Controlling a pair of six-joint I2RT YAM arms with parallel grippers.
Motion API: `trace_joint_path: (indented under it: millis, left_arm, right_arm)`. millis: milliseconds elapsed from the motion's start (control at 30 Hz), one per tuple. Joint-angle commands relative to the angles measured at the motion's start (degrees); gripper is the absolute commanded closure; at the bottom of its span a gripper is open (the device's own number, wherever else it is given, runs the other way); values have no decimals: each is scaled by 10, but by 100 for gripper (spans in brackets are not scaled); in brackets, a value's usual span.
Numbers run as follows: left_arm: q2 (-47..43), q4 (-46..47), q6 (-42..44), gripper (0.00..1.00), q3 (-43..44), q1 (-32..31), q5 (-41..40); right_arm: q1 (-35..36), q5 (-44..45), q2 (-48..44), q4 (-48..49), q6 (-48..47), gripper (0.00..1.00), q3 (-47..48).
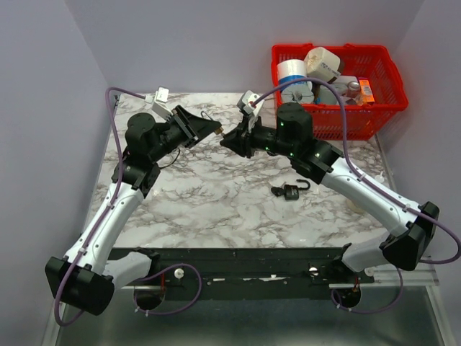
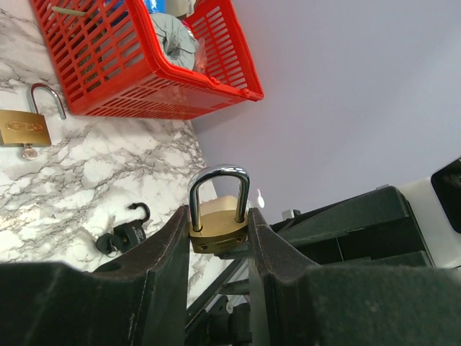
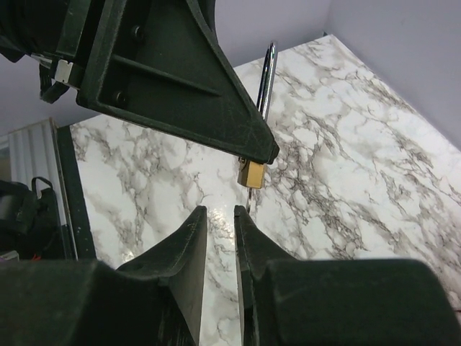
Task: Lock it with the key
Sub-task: Lock the lock.
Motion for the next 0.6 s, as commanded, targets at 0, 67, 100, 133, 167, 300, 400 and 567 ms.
trace_joint_path:
  millis: [0,67,100,133,167,300,400,567]
  left_arm:
    - [-19,3,2,100,-10,1,22]
    - [-21,3,0,100,-12,1,24]
    - [-21,2,0,100,-12,1,24]
    - [-22,1,0,100,-13,1,24]
    - [-22,-1,3,100,-14,1,25]
    - [-26,-4,5,100,-16,1,22]
    - [-30,-4,6,100,-21,1,22]
    - [-31,-16,10,100,-21,2,13]
  right_arm:
    - [-2,24,17,-20,-7,72,23]
    - [-2,30,21,-21,-9,72,27]
    - [-2,37,22,-23,-9,72,29]
    - [-1,41,23,-24,-9,72,32]
    - [-2,44,26,-25,-9,72,33]
    - [-2,60,29,-30,-9,72,31]
    - [-1,63,32,-30,-10,72,32]
    - [-2,59,33,-42,-17,71,34]
